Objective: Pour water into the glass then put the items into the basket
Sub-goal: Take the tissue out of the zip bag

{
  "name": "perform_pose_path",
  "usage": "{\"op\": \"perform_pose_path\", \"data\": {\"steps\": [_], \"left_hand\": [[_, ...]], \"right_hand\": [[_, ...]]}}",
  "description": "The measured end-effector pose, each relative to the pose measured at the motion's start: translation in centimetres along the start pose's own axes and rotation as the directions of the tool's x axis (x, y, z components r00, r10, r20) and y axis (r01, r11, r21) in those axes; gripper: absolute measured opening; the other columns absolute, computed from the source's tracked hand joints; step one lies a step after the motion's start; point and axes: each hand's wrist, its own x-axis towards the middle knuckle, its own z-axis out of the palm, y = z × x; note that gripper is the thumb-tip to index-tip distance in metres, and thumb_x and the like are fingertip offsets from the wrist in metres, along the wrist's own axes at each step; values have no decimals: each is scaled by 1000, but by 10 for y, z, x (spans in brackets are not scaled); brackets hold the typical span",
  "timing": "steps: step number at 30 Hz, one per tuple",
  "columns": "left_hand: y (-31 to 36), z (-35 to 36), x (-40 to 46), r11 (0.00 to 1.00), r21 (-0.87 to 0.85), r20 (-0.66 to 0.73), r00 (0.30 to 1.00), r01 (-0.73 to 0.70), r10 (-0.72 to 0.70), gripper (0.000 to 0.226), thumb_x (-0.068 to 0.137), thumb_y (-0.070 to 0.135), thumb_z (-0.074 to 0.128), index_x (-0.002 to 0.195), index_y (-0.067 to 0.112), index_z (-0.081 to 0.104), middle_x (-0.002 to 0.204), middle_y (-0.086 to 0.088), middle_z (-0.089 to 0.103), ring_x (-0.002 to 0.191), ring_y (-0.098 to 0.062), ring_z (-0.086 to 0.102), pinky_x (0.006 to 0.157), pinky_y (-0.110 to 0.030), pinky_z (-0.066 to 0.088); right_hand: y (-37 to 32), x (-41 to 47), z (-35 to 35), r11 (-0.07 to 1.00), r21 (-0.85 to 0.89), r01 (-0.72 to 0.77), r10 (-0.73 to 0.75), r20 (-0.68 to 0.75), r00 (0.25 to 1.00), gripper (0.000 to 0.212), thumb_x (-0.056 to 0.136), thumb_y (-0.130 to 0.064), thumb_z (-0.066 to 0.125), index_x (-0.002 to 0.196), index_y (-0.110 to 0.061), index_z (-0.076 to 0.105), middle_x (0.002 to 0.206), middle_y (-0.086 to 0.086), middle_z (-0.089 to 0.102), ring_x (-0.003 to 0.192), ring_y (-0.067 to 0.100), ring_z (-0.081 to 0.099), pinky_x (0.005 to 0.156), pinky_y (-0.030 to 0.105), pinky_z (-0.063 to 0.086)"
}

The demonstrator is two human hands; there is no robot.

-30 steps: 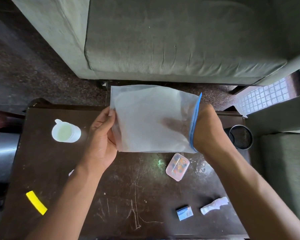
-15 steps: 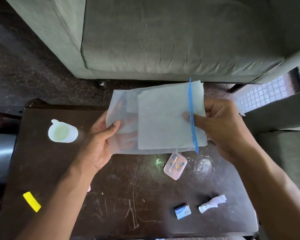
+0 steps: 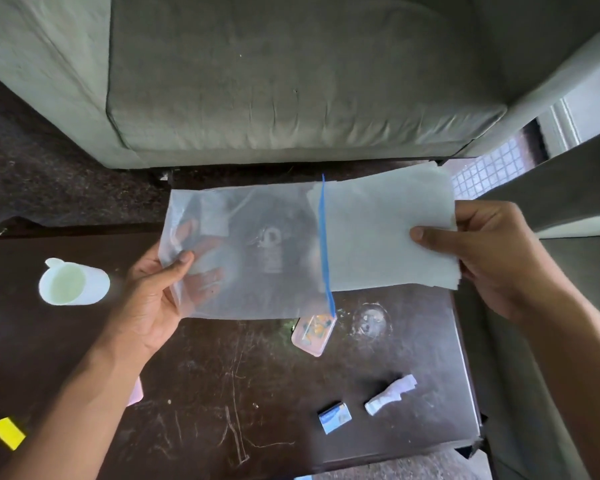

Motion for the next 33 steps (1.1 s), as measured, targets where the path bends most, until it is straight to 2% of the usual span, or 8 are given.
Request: {"op": "perform_pose_path", "data": {"steps": [6, 9, 17, 22, 26, 30, 31, 33], "left_hand": [[-17, 2, 1, 1000, 6, 54, 998, 25, -25, 49, 95, 12, 71, 141, 28, 73, 142, -5, 75, 129, -23, 73, 83, -39, 69], [-22, 11, 5, 998, 41, 85, 996, 37, -40, 73, 79, 28, 93, 148, 26, 68, 142, -7, 74, 131, -24, 72, 85, -42, 68], [-34, 36, 10, 994, 80, 118, 990, 69, -79, 83, 73, 34, 99, 149, 27, 66, 143, -7, 74, 128, -24, 74, 83, -40, 68], [-45, 41, 7, 994, 71, 128, 988, 78, -87, 79, 76, 32, 96, 149, 27, 67, 143, -8, 74, 130, -23, 73, 85, -43, 68], [-56, 39, 5, 993, 48, 109, 988, 106, -111, 57, 93, 18, 76, 148, 25, 68, 143, -8, 74, 132, -24, 72, 85, -44, 68], [-62, 39, 5, 991, 58, 75, 989, 123, -127, 46, 98, 12, 67, 142, 24, 73, 144, -3, 74, 130, -23, 73, 79, -43, 69], [-63, 40, 5, 990, 62, 69, 989, 124, -128, 44, 99, 11, 66, 141, 24, 73, 144, -2, 73, 131, -23, 72, 78, -43, 69], [-64, 42, 4, 990, 61, 60, 989, 130, -134, 44, 100, 10, 65, 141, 25, 73, 145, -2, 73, 131, -23, 72, 79, -43, 69]], "right_hand": [[7, -8, -67, 993, -119, -4, -15, -159, 987, 35, 85, 10, 76, 82, -23, 87, 88, 8, 84, 73, 22, 79, 58, 35, 66], [16, -7, -91, 991, -130, -29, 1, -216, 976, 35, 85, 9, 76, 84, -25, 87, 89, 5, 85, 75, 24, 78, 70, 42, 64], [38, -2, -113, 982, -178, -64, 6, -312, 950, 56, 79, 19, 55, 81, -26, 88, 86, 12, 84, 78, 29, 77, 69, 39, 64], [57, 3, -119, 974, -172, -149, 82, -343, 936, 61, 81, 21, 48, 70, -26, 86, 70, 0, 82, 76, 30, 76, 74, 39, 61], [70, 10, -116, 966, -134, -221, 155, -381, 911, 58, 83, 21, 48, 64, -21, 83, 70, 5, 80, 59, 15, 75, 52, 22, 60], [80, 19, -111, 945, -192, -263, 145, -474, 869, 39, 79, 14, 58, 85, -13, 85, 88, 19, 81, 84, 37, 78, 75, 40, 67], [81, 20, -110, 935, -227, -274, 131, -495, 859, 39, 78, 11, 59, 87, -15, 86, 87, 15, 82, 88, 35, 80, 78, 42, 68], [78, 23, -105, 912, -301, -280, 94, -511, 854, 43, 75, 6, 56, 81, -24, 86, 81, 3, 82, 76, 13, 79, 65, 24, 64]]}}
